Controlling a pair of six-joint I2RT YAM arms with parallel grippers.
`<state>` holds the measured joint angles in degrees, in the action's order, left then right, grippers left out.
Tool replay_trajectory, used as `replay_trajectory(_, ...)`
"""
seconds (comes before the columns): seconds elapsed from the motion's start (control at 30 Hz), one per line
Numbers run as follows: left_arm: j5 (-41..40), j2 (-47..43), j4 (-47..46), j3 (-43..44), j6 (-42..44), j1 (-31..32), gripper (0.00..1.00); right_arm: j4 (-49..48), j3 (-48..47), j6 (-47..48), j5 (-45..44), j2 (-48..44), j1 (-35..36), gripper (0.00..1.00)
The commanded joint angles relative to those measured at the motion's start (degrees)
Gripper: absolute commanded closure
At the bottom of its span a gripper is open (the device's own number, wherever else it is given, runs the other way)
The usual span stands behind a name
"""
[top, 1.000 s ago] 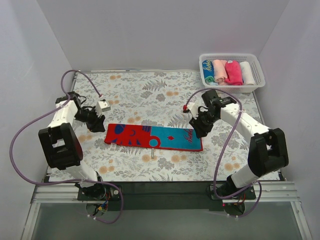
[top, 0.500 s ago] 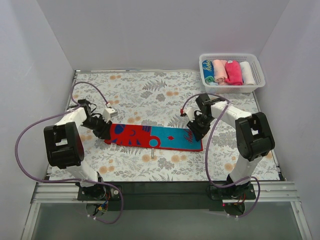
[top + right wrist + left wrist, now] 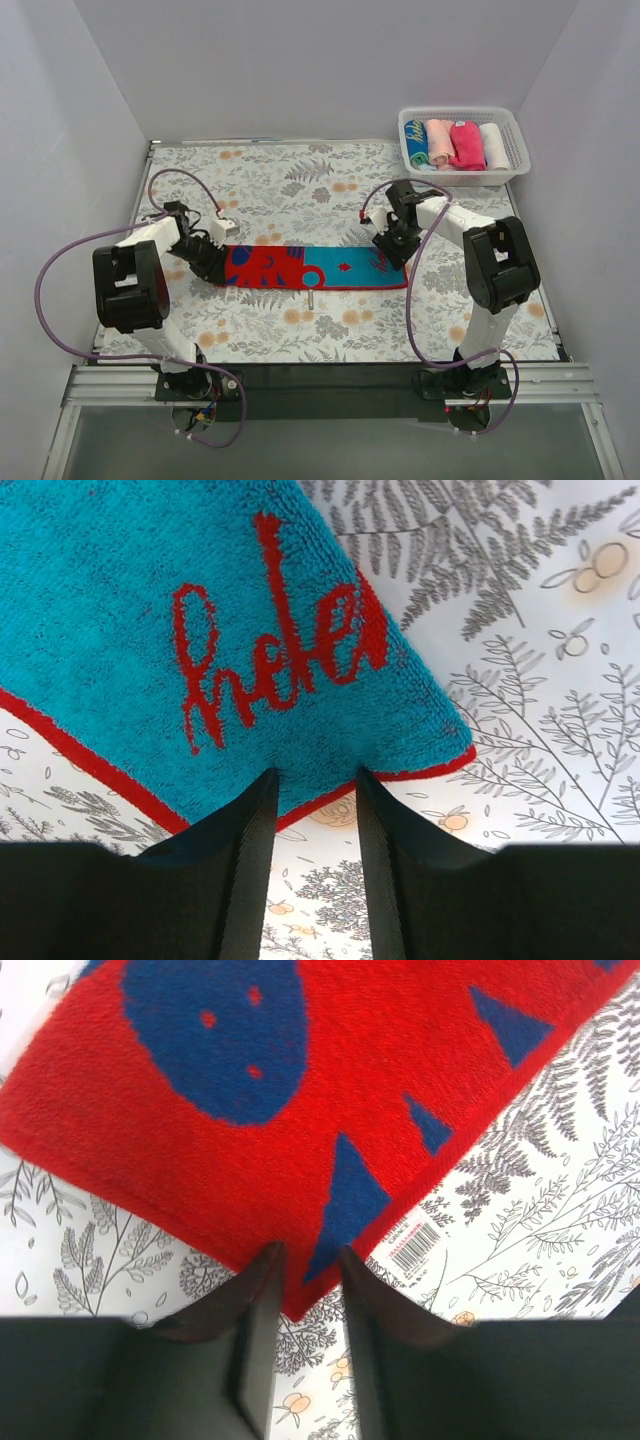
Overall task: Roll the towels
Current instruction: Fold the towel
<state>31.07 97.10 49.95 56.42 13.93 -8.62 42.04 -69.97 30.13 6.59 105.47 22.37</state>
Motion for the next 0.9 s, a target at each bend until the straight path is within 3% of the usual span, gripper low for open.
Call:
replay_trajectory(0.0,3.29,-4.53,0.22,2.19,0.13,0.71,0.67,-1.35,-1.48,-0.86,-1.94,-2.71,-2.06,0.62)
replay_trajectory(0.2,6.63,-9.29,-0.90,3.87,-2.68,0.71,0.53,1.20,-0.87,-5.60,3.16,-8.25,-5.75,0.55)
replay_trajectory(0.23,6.72,-10.25,-1.26,4.22,-3.38,0.71,0.43,1.29,-0.69,-6.74,4.21,-8.44,-6.02,0.54)
replay_trajectory(0.27,6.98,-10.70,-1.52,4.48,-4.43,0.63,0.40,1.55,-0.60,-7.71,5.00,-8.44,-6.11,0.54)
replay_trajectory(0.47,4.00,-12.11,-3.20,6.68,-7.43,0.62,0.38,0.94,2.03,-17.45,8.52,-5.28,-6.55,0.55)
replay_trajectory(0.87,1.36,-13.78,-2.58,6.59,-7.87,0.63,0.38,-2.66,1.68,-20.55,5.02,0.08,-6.11,0.59)
